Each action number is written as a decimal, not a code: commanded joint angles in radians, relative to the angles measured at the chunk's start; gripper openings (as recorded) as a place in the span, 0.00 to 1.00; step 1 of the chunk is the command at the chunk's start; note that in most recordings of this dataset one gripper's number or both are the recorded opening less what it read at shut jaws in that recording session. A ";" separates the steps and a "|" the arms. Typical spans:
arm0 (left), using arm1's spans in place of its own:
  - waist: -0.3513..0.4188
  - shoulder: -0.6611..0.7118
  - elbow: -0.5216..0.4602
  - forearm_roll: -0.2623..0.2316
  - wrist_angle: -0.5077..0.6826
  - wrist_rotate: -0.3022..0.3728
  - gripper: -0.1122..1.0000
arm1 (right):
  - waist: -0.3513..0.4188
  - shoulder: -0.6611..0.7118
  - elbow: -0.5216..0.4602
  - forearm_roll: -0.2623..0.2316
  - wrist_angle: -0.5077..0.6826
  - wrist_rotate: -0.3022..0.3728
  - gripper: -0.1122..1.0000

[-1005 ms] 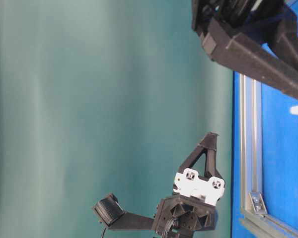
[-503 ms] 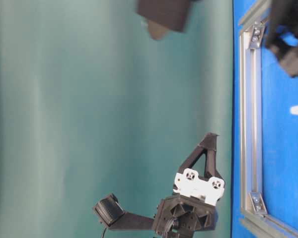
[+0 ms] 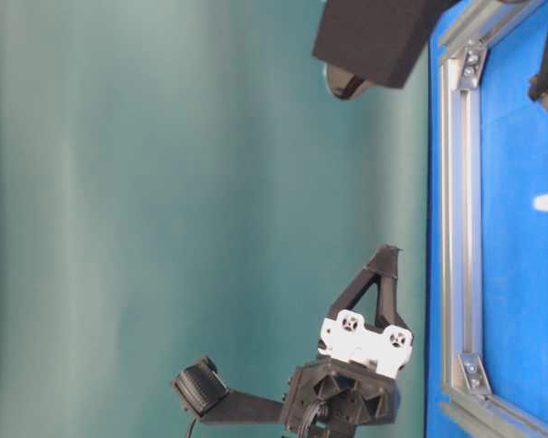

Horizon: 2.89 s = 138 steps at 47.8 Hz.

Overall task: Insert the wire through the string loop located in the center.
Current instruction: 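Lower the right gripper and close it on the cable behind the plug, then lift the gripped cable with the right gripper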

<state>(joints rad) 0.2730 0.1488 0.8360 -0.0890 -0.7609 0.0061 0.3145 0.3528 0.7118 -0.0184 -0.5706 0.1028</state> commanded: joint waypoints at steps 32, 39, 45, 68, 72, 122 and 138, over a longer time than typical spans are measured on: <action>0.003 -0.031 -0.006 0.002 -0.005 0.000 0.10 | -0.002 -0.011 -0.012 0.002 -0.002 -0.003 0.08; 0.003 -0.031 -0.006 0.003 -0.005 0.000 0.10 | -0.002 -0.014 -0.017 0.003 0.002 -0.002 0.08; 0.003 -0.031 -0.008 0.002 -0.005 0.000 0.10 | 0.000 -0.046 -0.018 0.003 0.035 0.000 0.08; 0.005 -0.031 -0.006 0.003 -0.005 0.000 0.10 | 0.000 -0.284 -0.023 0.002 0.299 -0.003 0.08; 0.005 -0.031 -0.006 0.002 -0.005 0.000 0.10 | 0.000 -0.308 -0.029 0.002 0.328 -0.003 0.08; 0.005 -0.031 -0.006 0.002 -0.005 0.000 0.10 | 0.002 -0.327 -0.032 0.000 0.362 -0.005 0.08; 0.005 -0.031 -0.006 0.003 -0.005 0.000 0.10 | 0.002 -0.327 -0.029 0.002 0.362 -0.005 0.08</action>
<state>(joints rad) 0.2761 0.1488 0.8360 -0.0890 -0.7609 0.0046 0.3145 0.0522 0.6949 -0.0184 -0.2040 0.0982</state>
